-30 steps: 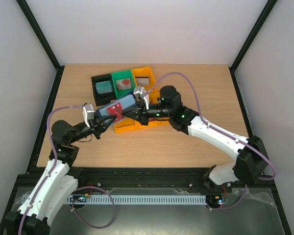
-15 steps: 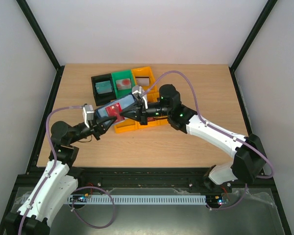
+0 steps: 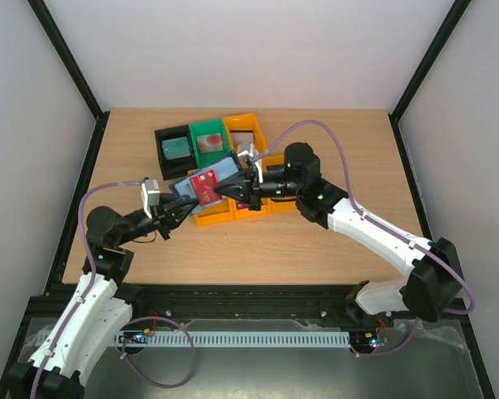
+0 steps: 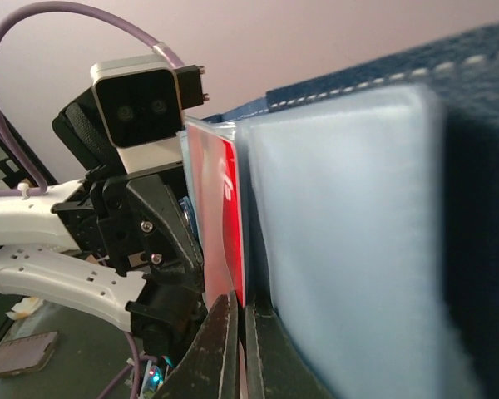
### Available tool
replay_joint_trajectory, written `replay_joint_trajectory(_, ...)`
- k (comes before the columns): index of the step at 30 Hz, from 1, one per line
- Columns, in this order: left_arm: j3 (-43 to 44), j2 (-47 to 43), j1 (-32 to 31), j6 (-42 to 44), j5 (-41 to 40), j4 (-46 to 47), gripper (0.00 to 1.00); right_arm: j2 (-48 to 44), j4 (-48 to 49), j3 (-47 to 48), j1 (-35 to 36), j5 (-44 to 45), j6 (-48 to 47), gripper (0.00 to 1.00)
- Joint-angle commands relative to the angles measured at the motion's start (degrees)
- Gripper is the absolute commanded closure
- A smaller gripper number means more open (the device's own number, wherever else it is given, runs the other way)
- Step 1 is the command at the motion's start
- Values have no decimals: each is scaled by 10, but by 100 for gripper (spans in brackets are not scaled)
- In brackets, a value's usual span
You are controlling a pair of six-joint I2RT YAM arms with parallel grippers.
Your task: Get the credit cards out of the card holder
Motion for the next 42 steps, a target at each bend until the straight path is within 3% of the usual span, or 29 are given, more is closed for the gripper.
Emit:
replay_joint_trajectory(1, 6, -7, -2, 5, 13, 14, 95, -18, -26, 11, -9, 24, -32, 98)
replay_joint_trajectory(15, 13, -11, -2, 34, -17, -42, 97, -47, -154, 31, -33, 87, -110, 98)
replay_joint_trajectory(17, 17, -12, -2, 57, -77, -91, 97, -52, -193, 41, -39, 117, -133, 98)
replay_joint_trajectory(22, 21, -23, 14, 78, -346, -204, 97, -58, -297, 73, -62, 214, -205, 98)
replay_joint_trajectory(24, 17, -31, 37, 70, -376, -215, 98, -45, -344, 96, -62, 268, -233, 98)
replay_joint_trajectory(26, 14, -39, 47, 93, -312, -222, 98, -33, -374, 117, -62, 289, -248, 98)
replay_joint_trajectory(29, 19, -36, 45, 184, -78, -284, 98, -39, -375, 122, -62, 281, -250, 98)
replay_joint_trajectory(31, 18, -17, 36, 210, 12, -332, 98, -47, -367, 118, -62, 276, -246, 98)
replay_joint_trajectory(35, 2, 40, -38, 182, 3, -328, 98, -55, -352, 109, -62, 259, -228, 98)
replay_joint_trajectory(40, -67, 151, -176, 15, -9, -204, 98, -56, -363, 106, -62, 241, -220, 99)
replay_joint_trajectory(42, -78, 193, -205, -2, -35, -184, 98, -62, -375, 107, -62, 237, -222, 98)
